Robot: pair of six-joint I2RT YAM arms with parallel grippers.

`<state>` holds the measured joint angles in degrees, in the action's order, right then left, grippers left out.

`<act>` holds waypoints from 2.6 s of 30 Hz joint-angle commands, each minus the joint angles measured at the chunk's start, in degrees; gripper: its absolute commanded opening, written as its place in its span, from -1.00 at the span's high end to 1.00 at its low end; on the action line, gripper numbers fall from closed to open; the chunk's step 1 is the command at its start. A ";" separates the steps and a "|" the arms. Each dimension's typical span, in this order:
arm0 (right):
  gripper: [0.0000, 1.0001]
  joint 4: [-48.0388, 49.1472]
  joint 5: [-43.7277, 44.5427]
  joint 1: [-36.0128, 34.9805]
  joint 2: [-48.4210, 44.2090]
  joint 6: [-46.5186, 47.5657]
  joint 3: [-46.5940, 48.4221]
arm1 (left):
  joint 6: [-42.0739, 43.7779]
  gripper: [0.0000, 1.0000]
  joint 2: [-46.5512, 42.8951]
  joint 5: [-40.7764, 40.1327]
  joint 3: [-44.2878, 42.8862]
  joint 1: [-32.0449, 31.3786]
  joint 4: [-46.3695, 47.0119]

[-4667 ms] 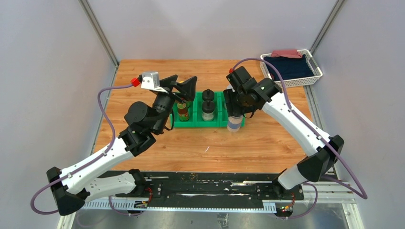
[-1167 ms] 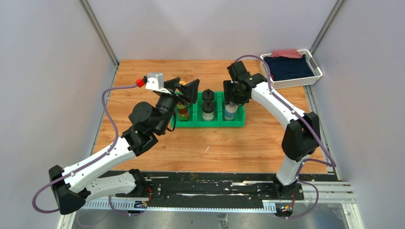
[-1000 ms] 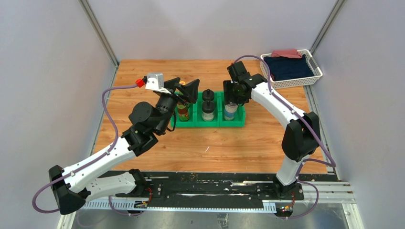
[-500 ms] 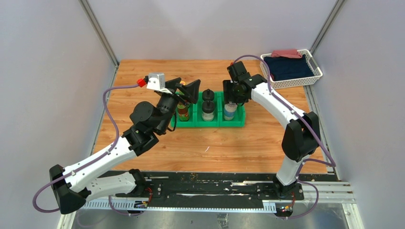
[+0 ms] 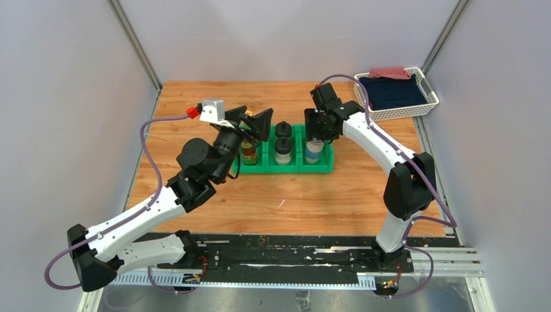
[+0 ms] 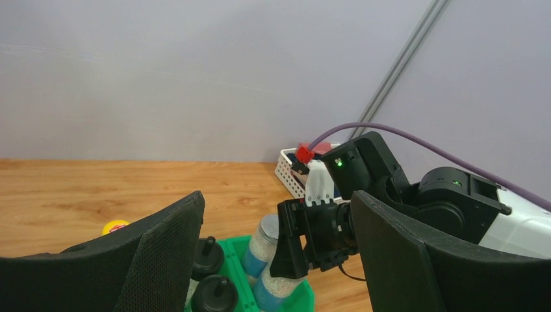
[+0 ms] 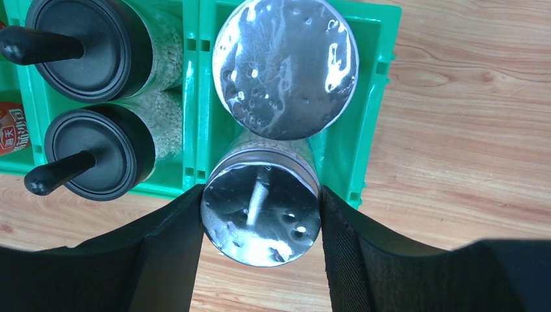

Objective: Organize the condiment bottles
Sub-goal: Place the bottle in the storage box, then reset both arms

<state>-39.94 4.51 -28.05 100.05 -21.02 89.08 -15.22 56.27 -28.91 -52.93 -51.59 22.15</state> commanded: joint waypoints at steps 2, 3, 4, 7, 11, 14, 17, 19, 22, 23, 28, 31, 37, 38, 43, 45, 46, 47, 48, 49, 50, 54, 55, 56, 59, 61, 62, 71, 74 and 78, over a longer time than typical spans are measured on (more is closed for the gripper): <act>1.00 -1.51 1.67 1.08 -2.08 1.28 -0.32 | -0.57 -0.71 0.39 0.13 0.28 -0.52 0.44; 1.00 -1.60 1.64 1.08 -2.06 1.24 -0.27 | -0.57 -0.71 0.41 0.15 0.28 -0.52 0.44; 1.00 -1.70 1.60 1.14 -1.98 1.38 -0.19 | -0.68 -0.71 0.50 0.16 0.28 -0.50 0.44; 1.00 -1.80 1.72 1.16 -1.92 1.49 -0.33 | -0.76 -0.71 0.51 0.22 0.28 -0.53 0.44; 1.00 -1.79 1.73 1.29 -1.88 1.50 -0.54 | -0.77 -0.71 0.42 0.22 0.37 -0.53 0.44; 1.00 -1.76 1.58 1.33 -1.92 1.56 -0.41 | -0.77 -0.71 0.42 0.22 0.45 -0.53 0.44; 1.00 -1.80 1.40 1.33 -1.81 1.53 -0.36 | -0.77 -0.71 0.43 0.17 0.46 -0.53 0.44; 1.00 -1.80 1.30 1.33 -1.63 1.54 -0.37 | -0.77 -0.71 0.42 0.17 0.46 -0.53 0.44; 1.00 -1.80 1.20 1.32 -1.41 1.46 -0.60 | -0.77 -0.71 0.33 0.17 0.52 -0.53 0.44; 1.00 -1.80 1.13 1.33 -1.31 1.50 -0.64 | -0.72 -0.71 0.33 0.17 0.54 -0.53 0.39; 1.00 -1.80 0.85 1.33 -1.20 1.50 -0.79 | -0.77 -0.71 0.24 0.05 0.63 -0.53 0.41; 0.97 -1.80 0.78 1.32 -1.18 1.49 -0.83 | -0.73 -0.71 0.24 0.08 0.68 -0.53 0.37; 0.52 -1.77 0.42 1.33 -1.02 1.63 -0.67 | -0.76 -0.71 0.24 0.08 0.64 -0.53 0.35; 0.44 -1.76 0.41 1.33 -0.96 1.67 -0.65 | -0.77 -0.71 0.24 0.08 0.63 -0.53 0.35; 0.02 -1.80 0.25 1.29 -0.96 1.83 -0.54 | -0.74 -0.71 0.33 0.10 0.46 -0.53 0.39; -0.09 -1.80 0.27 1.33 -0.92 1.84 -0.45 | -0.77 -0.71 0.43 0.10 0.46 -0.53 0.35; -0.14 -1.76 0.17 1.33 -0.93 1.83 -0.47 | -0.77 -0.71 0.51 0.12 0.39 -0.53 0.37; -0.20 -1.86 0.21 1.33 -0.91 1.83 -0.40 | -0.77 -0.71 0.51 0.11 0.37 -0.53 0.37; -0.27 -1.89 0.37 1.28 -0.93 1.79 -0.44 | -0.71 -0.71 0.57 0.08 0.29 -0.53 0.35; -0.33 -1.89 0.42 1.33 -0.92 1.81 -0.41 | -0.69 -0.71 0.66 0.08 0.28 -0.53 0.36; -0.41 -1.94 0.43 1.33 -0.91 1.82 -0.40 | -0.69 -0.71 0.69 0.08 0.20 -0.53 0.35; -0.57 -1.98 0.60 1.33 -1.03 1.93 -0.37 | -0.77 -0.72 0.73 -0.01 0.19 -0.53 0.35; -0.60 -1.98 0.52 1.33 -1.01 1.94 -0.29 | -0.77 -0.72 0.74 -0.01 0.12 -0.53 0.35; -0.61 -1.98 0.50 1.33 -1.03 2.01 -0.26 | -0.77 -0.72 0.70 -0.04 0.11 -0.59 0.35; -0.62 -1.96 0.50 1.29 -1.09 2.08 -0.16 | -0.77 -0.72 0.77 -0.09 0.10 -0.60 0.35; -0.63 -1.97 0.49 1.33 -1.18 2.18 -0.05 | -0.76 -0.72 0.85 -0.02 0.03 -0.59 0.35; -0.63 -1.96 0.50 1.33 -1.28 2.25 0.08 | -0.77 -0.72 0.91 -0.07 0.02 -0.59 0.35; -0.63 -4.73 2.73 0.89 -6.27 3.32 5.16 | 1.90 -0.72 0.91 -1.11 -2.69 -0.82 -1.32; -0.62 -5.98 4.56 0.02 -10.88 4.49 8.56 | 5.80 -0.74 -0.21 -2.10 -4.45 -1.03 -2.58; -0.62 -4.37 7.08 -0.27 -20.20 7.15 10.52 | 11.70 -0.77 -2.20 -3.99 -8.15 -1.14 -4.35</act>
<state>-44.12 7.55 -27.75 90.13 -17.45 95.70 -10.39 56.60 -29.93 -56.47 -52.29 19.25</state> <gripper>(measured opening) 0.811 0.876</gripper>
